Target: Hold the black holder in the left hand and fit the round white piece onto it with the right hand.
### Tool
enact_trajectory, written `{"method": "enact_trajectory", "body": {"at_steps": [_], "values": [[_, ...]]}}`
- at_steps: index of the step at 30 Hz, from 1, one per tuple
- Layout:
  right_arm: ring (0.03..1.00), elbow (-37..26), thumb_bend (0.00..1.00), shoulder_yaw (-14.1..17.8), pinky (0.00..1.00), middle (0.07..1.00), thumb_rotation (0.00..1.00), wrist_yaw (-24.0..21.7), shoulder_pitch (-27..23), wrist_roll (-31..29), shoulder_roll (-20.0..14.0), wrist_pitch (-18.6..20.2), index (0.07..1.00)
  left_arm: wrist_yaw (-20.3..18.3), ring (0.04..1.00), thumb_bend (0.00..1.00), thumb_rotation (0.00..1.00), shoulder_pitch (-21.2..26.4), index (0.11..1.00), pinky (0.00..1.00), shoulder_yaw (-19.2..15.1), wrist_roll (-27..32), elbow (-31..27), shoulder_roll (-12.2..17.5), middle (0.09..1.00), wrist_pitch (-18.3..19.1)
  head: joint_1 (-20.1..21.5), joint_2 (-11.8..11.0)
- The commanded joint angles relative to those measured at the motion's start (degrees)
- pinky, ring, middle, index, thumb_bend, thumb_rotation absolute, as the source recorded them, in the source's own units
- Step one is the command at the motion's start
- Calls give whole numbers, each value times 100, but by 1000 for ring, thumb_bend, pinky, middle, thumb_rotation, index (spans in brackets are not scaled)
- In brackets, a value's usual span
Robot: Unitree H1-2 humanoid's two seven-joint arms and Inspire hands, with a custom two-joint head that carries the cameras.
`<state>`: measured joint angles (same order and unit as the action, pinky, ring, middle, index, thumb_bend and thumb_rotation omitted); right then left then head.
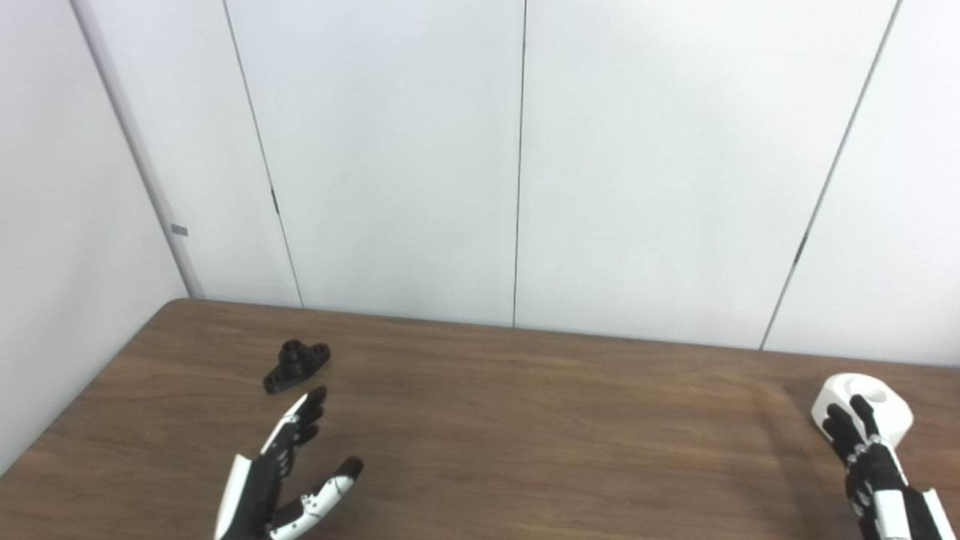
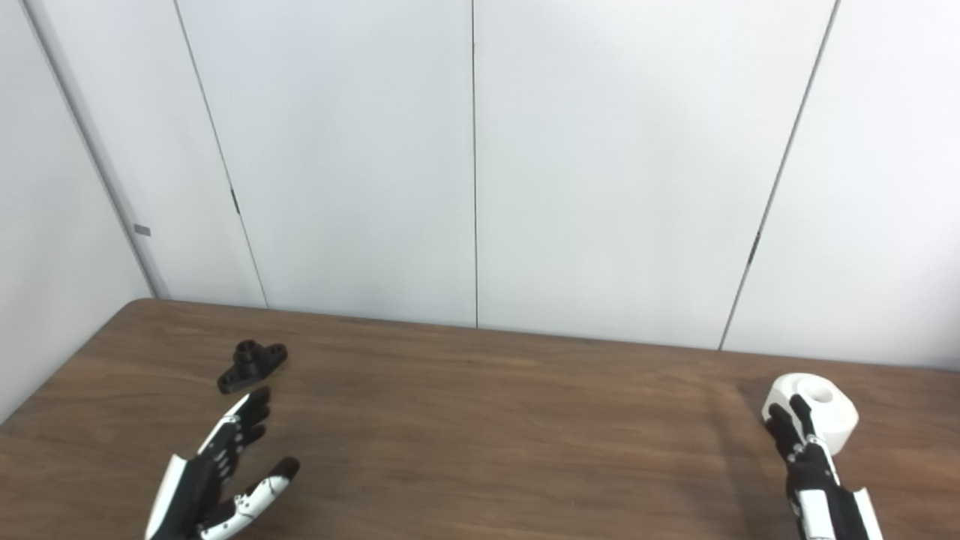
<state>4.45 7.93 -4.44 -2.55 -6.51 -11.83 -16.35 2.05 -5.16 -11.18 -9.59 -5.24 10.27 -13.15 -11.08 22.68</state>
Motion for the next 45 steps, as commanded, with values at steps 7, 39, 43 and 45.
{"method": "enact_trajectory", "body": {"at_steps": [7, 39, 43, 45], "values": [[931, 414, 563, -14, 984, 932, 964, 28, 557, 36, 149, 57, 985, 557, 962, 810, 282, 290, 896, 938, -63, -1880, -476, 473, 938, 556, 6, 3], [910, 197, 591, -2, 950, 913, 926, 58, 674, 61, 206, 175, 976, 1312, 963, 860, 389, 2412, 849, 995, 294, -2712, 2003, 1658, 916, 1590, 90, 105], [912, 143, 588, -2, 945, 916, 922, 63, 687, 40, 232, 214, 977, 1185, 967, 846, 410, 2646, 837, 990, 458, -2644, 2251, 1703, 918, 1840, 119, 126], [912, 108, 592, -4, 947, 916, 918, 56, 706, 35, 234, 231, 978, 1133, 969, 844, 419, 2741, 822, 993, 540, -2599, 2366, 1727, 918, 1900, 126, 136]]}}
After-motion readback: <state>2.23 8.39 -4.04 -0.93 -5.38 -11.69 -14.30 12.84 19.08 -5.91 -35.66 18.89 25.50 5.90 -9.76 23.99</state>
